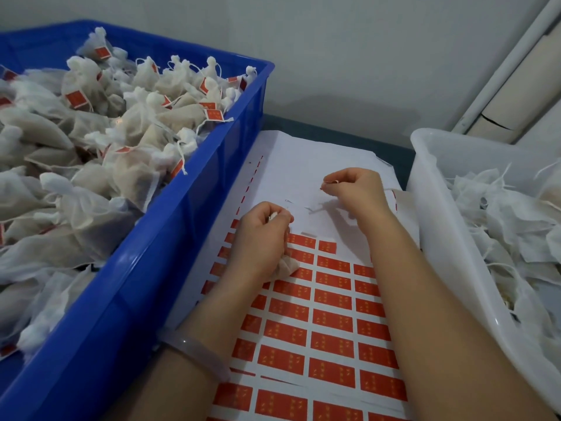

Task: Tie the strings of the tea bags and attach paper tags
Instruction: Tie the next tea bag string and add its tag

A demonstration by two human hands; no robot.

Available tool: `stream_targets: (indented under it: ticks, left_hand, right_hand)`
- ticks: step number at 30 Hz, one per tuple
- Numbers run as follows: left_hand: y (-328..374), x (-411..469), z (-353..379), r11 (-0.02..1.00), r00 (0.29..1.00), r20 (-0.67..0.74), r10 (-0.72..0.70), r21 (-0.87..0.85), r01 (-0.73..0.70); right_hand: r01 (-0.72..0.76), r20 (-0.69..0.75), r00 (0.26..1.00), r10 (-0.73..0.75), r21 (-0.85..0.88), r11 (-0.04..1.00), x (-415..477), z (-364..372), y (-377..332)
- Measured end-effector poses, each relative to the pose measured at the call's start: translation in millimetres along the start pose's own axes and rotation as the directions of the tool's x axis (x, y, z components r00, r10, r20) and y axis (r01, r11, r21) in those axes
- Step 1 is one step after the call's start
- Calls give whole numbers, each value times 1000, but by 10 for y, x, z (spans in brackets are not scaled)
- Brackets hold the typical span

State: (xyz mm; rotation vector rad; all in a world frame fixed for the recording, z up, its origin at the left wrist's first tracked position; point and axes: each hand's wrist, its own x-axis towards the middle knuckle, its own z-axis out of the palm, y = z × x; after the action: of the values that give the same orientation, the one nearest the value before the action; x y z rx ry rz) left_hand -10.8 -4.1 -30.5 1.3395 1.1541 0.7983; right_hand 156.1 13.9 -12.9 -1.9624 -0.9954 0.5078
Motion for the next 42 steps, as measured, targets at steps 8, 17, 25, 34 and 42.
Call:
stream_targets:
  ticks: [8, 17, 25, 34, 42]
  left_hand:
    - [11, -1, 5, 1000, 1000, -15, 16, 13, -15]
    - [-1, -3, -14, 1000, 1000, 5, 17, 6, -17]
    - [-9, 3, -11, 1000, 1000, -2, 14, 15, -14]
    - [-26, 18, -6, 999, 1000, -17, 15, 43, -15]
    - [-40, 25, -2, 999, 1000, -13, 12, 43, -11]
  right_hand:
    - [-45, 45, 997, 57, -239, 970, 208, 162, 31]
    - [-191, -67, 978, 197, 85, 978, 127, 50, 31]
    - [76, 167, 986, -15, -365, 928, -649, -205, 202]
    - [116, 189, 980, -60, -296, 948, -839, -181, 194]
    - [29, 219, 976, -5, -107, 994, -827, -247, 182]
